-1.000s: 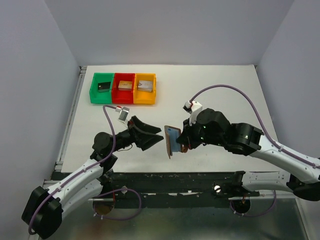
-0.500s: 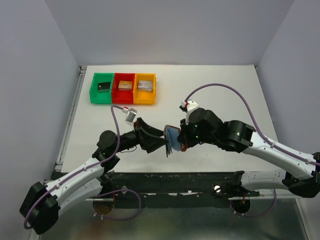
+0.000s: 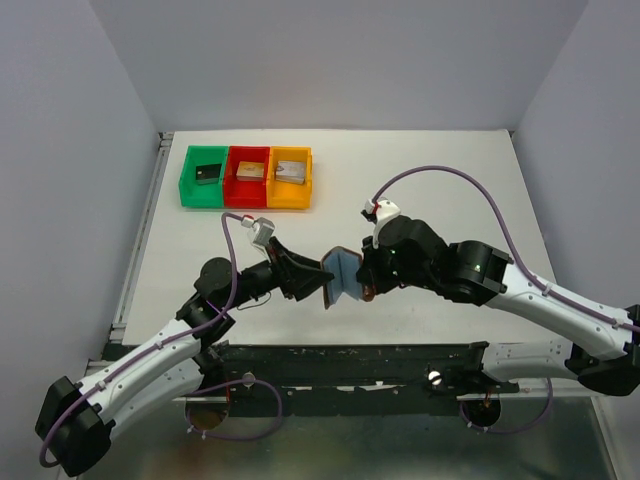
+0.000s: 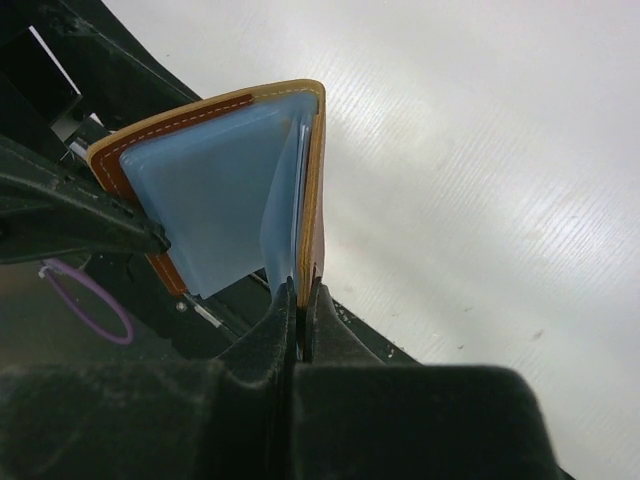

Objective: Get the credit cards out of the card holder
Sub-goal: Open the card holder at the center of the board.

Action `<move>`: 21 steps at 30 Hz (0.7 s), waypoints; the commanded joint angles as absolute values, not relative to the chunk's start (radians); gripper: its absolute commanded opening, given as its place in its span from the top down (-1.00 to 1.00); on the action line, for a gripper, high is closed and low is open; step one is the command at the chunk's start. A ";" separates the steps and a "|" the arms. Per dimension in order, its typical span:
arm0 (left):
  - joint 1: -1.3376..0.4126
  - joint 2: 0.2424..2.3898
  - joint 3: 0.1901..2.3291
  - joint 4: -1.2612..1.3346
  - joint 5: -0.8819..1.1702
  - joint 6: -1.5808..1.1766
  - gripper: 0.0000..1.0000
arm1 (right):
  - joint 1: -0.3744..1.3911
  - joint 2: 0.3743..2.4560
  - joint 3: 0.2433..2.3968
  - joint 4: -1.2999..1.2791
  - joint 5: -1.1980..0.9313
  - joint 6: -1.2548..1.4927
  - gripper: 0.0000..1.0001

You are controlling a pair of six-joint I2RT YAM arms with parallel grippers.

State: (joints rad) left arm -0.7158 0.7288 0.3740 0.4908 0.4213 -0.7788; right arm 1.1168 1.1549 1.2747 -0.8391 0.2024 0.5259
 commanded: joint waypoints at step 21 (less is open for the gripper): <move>-0.719 0.572 0.380 0.318 0.307 -0.712 -0.11 | 1.111 1.068 1.215 -0.762 0.219 0.578 0.99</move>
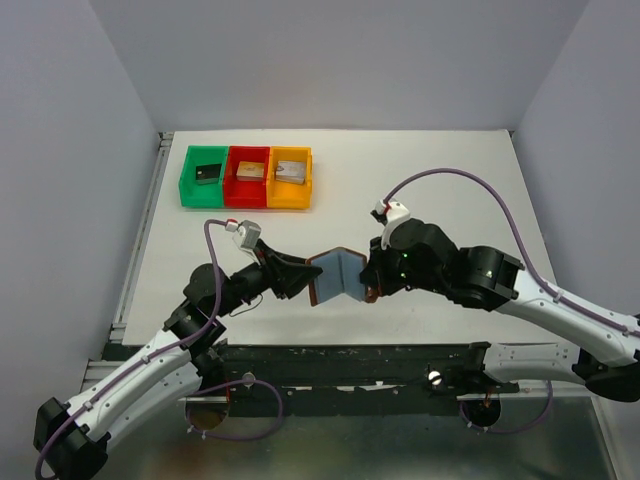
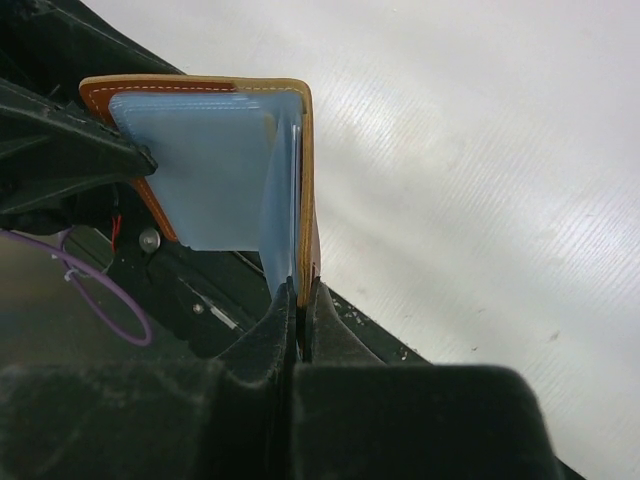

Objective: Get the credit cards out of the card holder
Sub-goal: Open the card holder at the center of the board.

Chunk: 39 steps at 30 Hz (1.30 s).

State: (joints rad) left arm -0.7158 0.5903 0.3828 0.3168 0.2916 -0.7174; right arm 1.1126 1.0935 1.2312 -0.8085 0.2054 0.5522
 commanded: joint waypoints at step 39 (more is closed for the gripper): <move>-0.719 0.532 0.342 0.380 0.362 -0.724 0.51 | 1.048 1.006 1.123 -0.670 0.120 0.623 0.99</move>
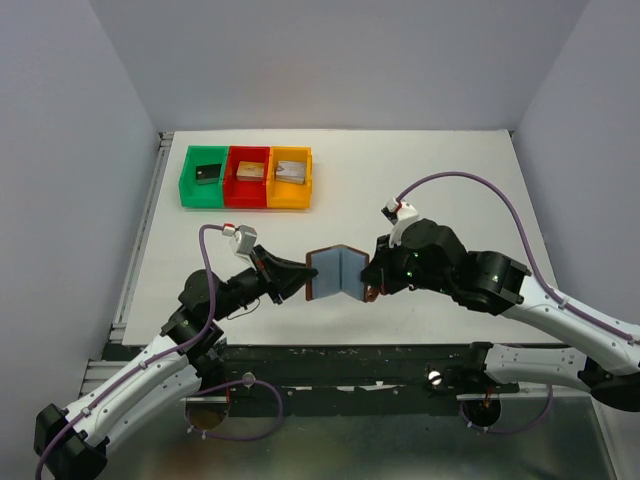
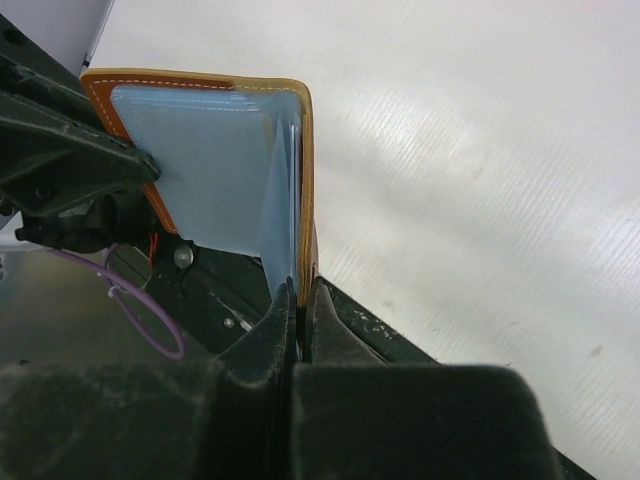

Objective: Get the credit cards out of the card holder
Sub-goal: Open the card holder at the center of the board.

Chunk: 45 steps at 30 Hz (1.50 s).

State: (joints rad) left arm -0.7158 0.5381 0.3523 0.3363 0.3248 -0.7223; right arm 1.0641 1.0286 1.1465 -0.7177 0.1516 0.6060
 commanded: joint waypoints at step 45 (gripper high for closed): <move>-0.719 0.511 0.336 0.373 0.368 -0.732 0.06 | 1.014 0.977 1.081 -0.641 0.081 0.627 0.99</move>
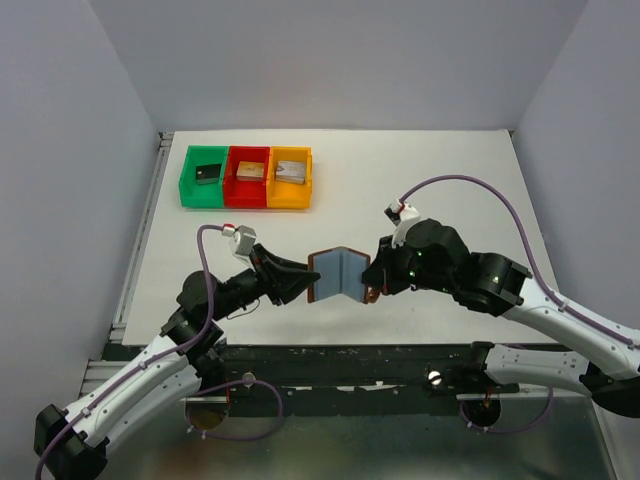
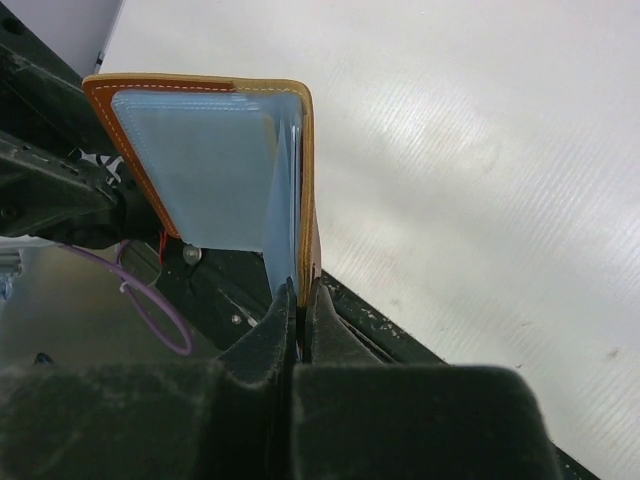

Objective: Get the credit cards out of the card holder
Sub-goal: Open the card holder at the center of the board.

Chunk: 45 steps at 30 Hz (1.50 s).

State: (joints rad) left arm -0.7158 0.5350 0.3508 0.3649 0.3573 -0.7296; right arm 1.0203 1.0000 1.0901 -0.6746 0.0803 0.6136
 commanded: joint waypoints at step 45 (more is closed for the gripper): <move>-0.839 0.716 0.704 -0.150 0.150 -0.700 1.00 | 0.936 0.948 0.954 -0.465 -0.087 0.678 -0.15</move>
